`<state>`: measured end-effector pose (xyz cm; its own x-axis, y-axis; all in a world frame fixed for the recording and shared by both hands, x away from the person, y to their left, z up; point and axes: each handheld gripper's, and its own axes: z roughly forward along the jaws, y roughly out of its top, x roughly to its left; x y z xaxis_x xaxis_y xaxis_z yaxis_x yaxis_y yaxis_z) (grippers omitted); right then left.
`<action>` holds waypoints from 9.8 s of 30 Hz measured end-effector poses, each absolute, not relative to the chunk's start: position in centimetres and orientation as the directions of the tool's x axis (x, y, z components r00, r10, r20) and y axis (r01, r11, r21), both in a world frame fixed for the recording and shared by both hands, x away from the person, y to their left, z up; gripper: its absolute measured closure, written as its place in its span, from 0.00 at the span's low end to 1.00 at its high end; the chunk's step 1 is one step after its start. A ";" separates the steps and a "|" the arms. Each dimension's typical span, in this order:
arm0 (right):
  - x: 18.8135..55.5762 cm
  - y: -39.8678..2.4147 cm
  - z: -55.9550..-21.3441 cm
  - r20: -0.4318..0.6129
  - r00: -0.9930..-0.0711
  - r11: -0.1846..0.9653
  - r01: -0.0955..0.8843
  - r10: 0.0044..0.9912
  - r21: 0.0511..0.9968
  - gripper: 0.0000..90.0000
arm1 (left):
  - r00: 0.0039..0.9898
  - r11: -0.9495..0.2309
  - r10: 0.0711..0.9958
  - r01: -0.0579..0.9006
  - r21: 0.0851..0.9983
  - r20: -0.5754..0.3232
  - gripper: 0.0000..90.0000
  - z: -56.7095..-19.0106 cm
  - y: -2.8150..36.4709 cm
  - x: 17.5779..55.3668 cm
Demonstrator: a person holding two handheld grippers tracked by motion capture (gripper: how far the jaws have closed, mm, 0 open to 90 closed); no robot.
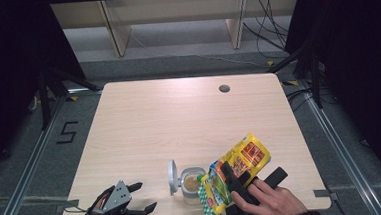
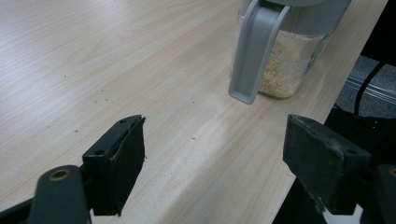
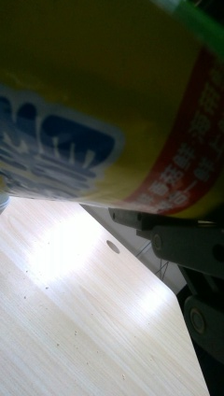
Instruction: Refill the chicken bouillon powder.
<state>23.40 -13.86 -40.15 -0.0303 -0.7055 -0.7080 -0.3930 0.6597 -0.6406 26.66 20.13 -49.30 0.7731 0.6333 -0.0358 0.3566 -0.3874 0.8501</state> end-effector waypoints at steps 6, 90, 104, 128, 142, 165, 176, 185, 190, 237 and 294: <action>23.4 -13.9 -40.3 -0.703 -0.044 0.656 -0.405 -0.710 -0.637 0.74 | 0.774 -0.387 0.632 0.363 0.848 -0.043 0.23 -49.3 20.1 26.6; 23.4 -13.8 -39.6 -0.690 -0.042 0.643 -0.408 -0.722 -0.648 0.74 | 0.779 -0.416 0.628 0.348 0.840 -0.011 0.23 -49.3 20.1 26.8; 23.4 -13.9 -39.8 -0.696 -0.046 0.649 -0.411 -0.716 -0.640 0.74 | 0.779 -0.417 0.626 0.348 0.840 -0.012 0.23 -49.3 20.1 26.8; 23.4 -14.1 -39.9 -0.705 -0.056 0.657 -0.421 -0.707 -0.625 0.74 | 0.780 -0.419 0.626 0.347 0.839 -0.010 0.23 -49.3 20.1 26.8; 23.4 -14.8 -40.1 -0.735 -0.071 0.687 -0.425 -0.675 -0.589 0.74 | 0.776 -0.390 0.629 0.361 0.847 -0.041 0.23 -49.4 19.9 26.8; 23.5 -16.0 -41.0 -0.819 -0.146 0.783 -0.424 -0.555 -0.455 0.74 | 0.779 -0.417 0.627 0.348 0.839 -0.011 0.23 -49.3 20.1 26.8; 23.8 -16.8 -41.3 -0.861 -0.178 0.817 -0.451 -0.477 -0.360 0.74 | 0.775 -0.407 0.632 0.349 0.844 -0.015 0.23 -49.4 20.1 26.8; 24.3 -17.3 -41.4 -0.862 -0.203 0.822 -0.461 -0.464 -0.334 0.74 | 0.785 -0.427 0.619 0.334 0.840 0.002 0.23 -49.3 20.2 26.9; 24.2 -17.6 -41.7 -0.883 -0.238 0.850 -0.454 -0.403 -0.266 0.74 | 0.791 -0.435 0.611 0.322 0.841 0.013 0.23 -49.3 20.2 27.0; 27.7 -21.1 -44.1 -0.865 -0.502 0.848 -0.458 0.000 0.267 0.80 | 0.786 -0.406 0.618 0.332 0.851 -0.013 0.23 -49.3 20.0 26.9; 37.1 -25.3 -48.1 -0.223 -0.547 0.287 0.032 0.807 0.957 0.85 | 0.777 -0.397 0.629 0.360 0.844 -0.035 0.23 -49.4 20.0 26.8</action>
<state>37.07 -25.31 -48.10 -0.5471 0.8067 -0.2235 0.0322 0.2871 0.9574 26.78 19.99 -49.37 0.7766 0.6291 -0.0348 0.3599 -0.3975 0.8441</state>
